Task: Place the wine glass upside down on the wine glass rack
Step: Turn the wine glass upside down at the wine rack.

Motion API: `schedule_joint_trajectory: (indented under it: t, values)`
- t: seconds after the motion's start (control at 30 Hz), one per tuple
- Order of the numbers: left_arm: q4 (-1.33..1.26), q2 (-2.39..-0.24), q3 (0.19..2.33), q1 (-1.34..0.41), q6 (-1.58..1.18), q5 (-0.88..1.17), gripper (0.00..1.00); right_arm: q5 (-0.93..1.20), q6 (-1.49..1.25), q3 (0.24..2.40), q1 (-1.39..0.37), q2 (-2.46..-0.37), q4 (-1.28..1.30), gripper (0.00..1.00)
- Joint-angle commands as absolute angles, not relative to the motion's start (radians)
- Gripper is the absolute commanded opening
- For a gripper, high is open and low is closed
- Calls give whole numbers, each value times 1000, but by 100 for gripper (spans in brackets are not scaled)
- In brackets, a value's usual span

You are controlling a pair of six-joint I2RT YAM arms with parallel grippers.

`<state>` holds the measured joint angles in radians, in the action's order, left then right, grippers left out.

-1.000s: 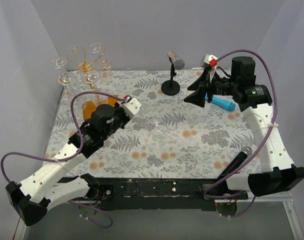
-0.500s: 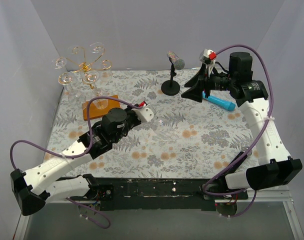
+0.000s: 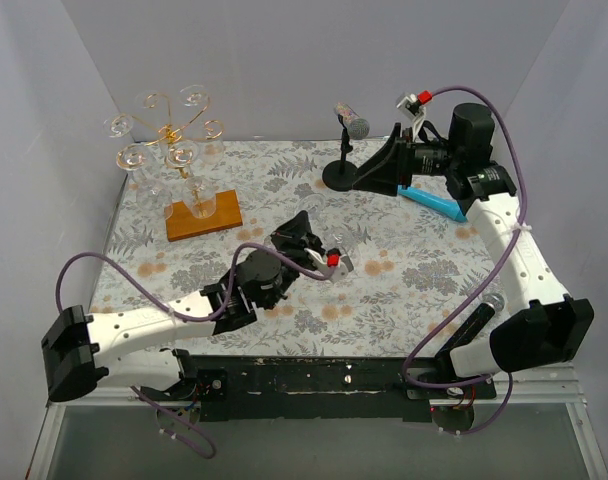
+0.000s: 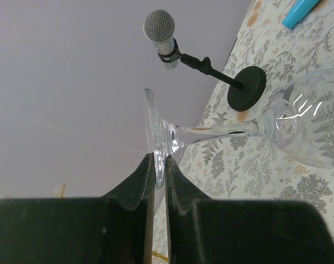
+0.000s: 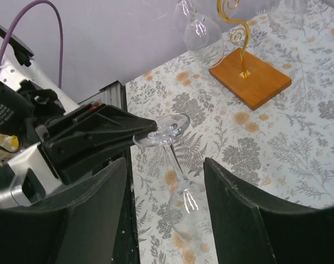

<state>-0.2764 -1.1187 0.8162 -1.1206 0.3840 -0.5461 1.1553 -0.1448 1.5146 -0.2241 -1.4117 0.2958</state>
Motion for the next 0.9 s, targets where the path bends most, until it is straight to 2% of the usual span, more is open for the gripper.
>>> schedule_joint_trajectory:
  t: [0.0, 0.07, 0.27, 0.47, 0.6, 0.87]
  values:
    - [-667, -1167, 770, -1164, 655, -623, 0, 1177, -458, 1405, -230, -1364, -44, 66]
    - [-731, -1187, 761, -1175, 704, -629, 0, 1146, -515, 1355, -232, -1348, -93, 66]
    - [-735, -1204, 755, -1181, 721, -649, 0, 1075, -451, 1339, -233, -1339, -2, 66]
    - [-549, -1146, 805, -1180, 675, -661, 0, 1042, -446, 1335, -232, -1336, -2, 66]
    - [-525, -1112, 795, -1174, 699, -675, 0, 1046, -457, 1341, -232, -1345, -2, 65]
    - [-376, -1089, 879, -1079, 667, -652, 0, 1043, -425, 1330, -224, -1327, -2, 65]
